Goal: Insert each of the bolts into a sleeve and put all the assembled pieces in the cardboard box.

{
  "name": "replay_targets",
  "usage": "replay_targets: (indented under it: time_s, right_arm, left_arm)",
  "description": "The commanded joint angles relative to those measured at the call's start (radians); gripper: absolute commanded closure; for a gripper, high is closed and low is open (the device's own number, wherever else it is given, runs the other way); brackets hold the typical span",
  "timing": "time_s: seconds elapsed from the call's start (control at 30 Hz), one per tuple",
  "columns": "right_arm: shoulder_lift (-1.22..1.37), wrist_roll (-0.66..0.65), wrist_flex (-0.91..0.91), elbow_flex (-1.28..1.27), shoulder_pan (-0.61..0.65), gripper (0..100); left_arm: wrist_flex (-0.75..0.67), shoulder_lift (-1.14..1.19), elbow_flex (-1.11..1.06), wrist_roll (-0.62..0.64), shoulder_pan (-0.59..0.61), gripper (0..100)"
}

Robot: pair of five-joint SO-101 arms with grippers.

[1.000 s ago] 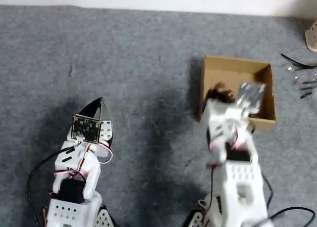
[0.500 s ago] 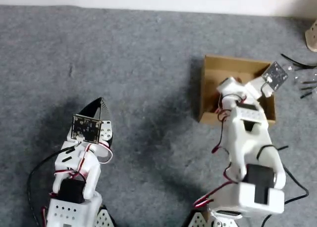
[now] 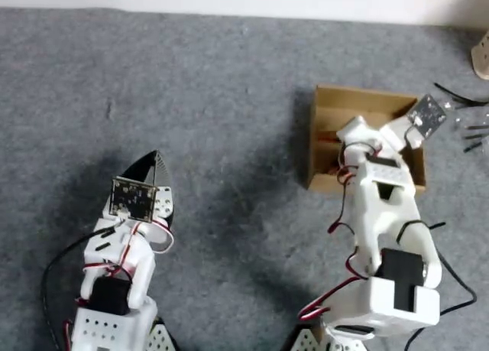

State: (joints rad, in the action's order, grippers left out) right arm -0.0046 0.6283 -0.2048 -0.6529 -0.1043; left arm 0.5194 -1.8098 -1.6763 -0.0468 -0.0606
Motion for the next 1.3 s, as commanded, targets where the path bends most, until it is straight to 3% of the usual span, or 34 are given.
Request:
replay_targets:
  time_s: [0.0, 0.17, 0.33, 0.6, 0.8, 1.0, 1.13, 1.27]
  right_arm:
    - [-0.013, 0.003, 0.031, 0.048, -0.012, 67.6]
    - [-0.142, 0.002, -0.016, -0.013, 0.012, 74.6]
    - [-0.476, 0.0, -0.088, -0.205, 0.119, 85.0]
    - [-1.012, -0.009, -0.088, -0.59, 0.216, 85.2]
    - [-1.303, -0.229, -0.085, -0.858, 0.216, 85.2]
    - [-1.647, -0.334, -0.09, -1.112, 0.209, 85.2]
    - [-1.831, -0.336, -0.3, -1.175, 0.216, 85.6]
    - [-1.813, -0.338, -0.389, -1.161, 0.211, 85.6]
  left_arm:
    - [-0.006, -0.01, -0.021, -0.008, 0.012, 99]
    - [-0.006, -0.01, -0.021, -0.008, 0.013, 99]
    - [-0.006, -0.01, -0.021, -0.008, 0.013, 99]
    - [-0.006, -0.01, -0.021, -0.008, 0.012, 99]
    - [0.012, -0.01, -0.021, -0.008, 0.012, 99]
    - [0.017, -0.01, -0.021, -0.008, 0.012, 99]
    - [0.08, -0.01, -0.021, -0.008, 0.012, 99]
    - [0.186, -0.01, -0.021, -0.008, 0.012, 99]
